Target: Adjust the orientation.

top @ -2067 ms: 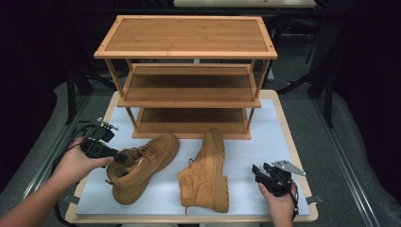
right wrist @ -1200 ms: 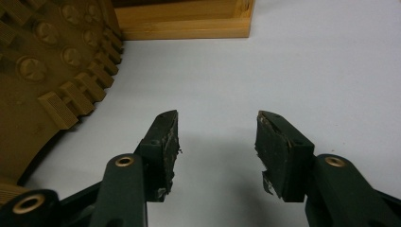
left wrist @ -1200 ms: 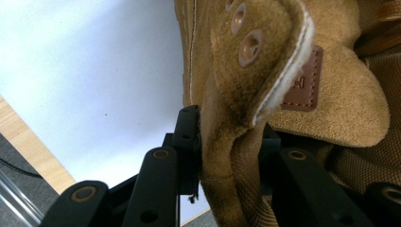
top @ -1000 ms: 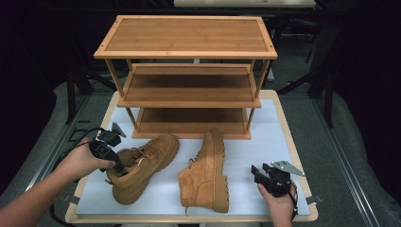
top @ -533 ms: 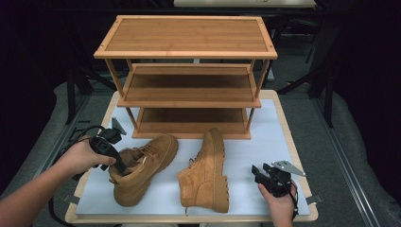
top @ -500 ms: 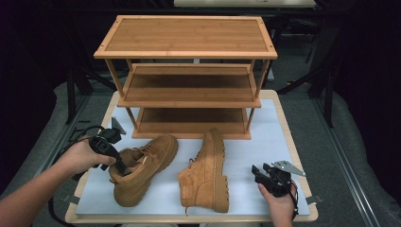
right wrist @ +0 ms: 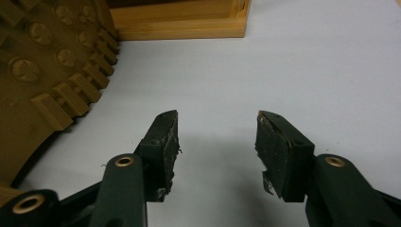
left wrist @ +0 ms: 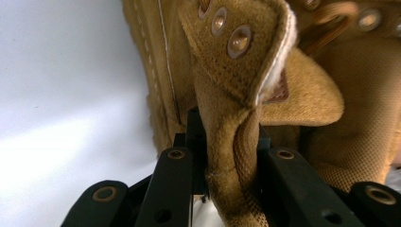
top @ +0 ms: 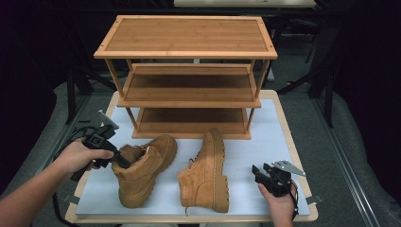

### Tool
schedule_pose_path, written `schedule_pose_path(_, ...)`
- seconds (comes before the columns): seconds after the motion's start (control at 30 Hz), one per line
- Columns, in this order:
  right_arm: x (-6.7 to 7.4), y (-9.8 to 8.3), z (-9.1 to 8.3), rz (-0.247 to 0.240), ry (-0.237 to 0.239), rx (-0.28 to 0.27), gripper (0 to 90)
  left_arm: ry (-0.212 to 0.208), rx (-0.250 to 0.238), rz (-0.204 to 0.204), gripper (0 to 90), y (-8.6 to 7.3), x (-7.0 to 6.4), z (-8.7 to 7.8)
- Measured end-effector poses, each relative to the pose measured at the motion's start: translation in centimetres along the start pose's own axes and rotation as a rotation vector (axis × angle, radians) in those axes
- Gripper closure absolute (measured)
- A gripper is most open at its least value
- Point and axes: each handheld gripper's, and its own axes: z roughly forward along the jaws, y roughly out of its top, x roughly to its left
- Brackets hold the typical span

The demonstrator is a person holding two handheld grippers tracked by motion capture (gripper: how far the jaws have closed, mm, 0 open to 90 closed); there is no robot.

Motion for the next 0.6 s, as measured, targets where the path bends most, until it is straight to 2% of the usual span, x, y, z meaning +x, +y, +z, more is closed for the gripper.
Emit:
schedule_pose_path(0.1,0.0,-0.1,0.1,0.003,0.000,-0.007,49.0,-0.043,-0.020,-0.023,78.6,-0.3,-0.1,-0.7)
schedule_pose_path(0.17,0.0,0.0,0.1,0.002,0.000,-0.009,49.0,-0.071,-0.034,-0.019,78.7,-0.9,-0.1,-1.2)
schedule_pose_path(0.23,0.0,0.0,0.1,0.003,-0.001,-0.012,49.0,-0.075,-0.043,-0.022,78.7,-1.0,-0.2,-1.3)
schedule_pose_path(0.27,0.0,0.0,0.1,0.004,-0.001,-0.016,49.0,-0.090,-0.048,-0.030,78.8,-1.2,-0.2,-1.7)
schedule_pose_path(0.3,0.0,0.0,0.0,-0.002,-0.003,0.004,49.0,-0.091,-0.049,-0.026,78.8,-1.2,-0.2,-1.8)
schedule_pose_path(0.53,0.1,0.0,0.0,-0.003,-0.003,-0.009,49.0,-0.085,-0.074,-0.035,78.9,-1.4,-0.4,-2.6)
schedule_pose_path(0.6,0.1,0.1,-0.1,-0.002,-0.005,0.000,49.0,-0.095,-0.083,-0.040,78.8,-1.3,-0.5,-2.9)
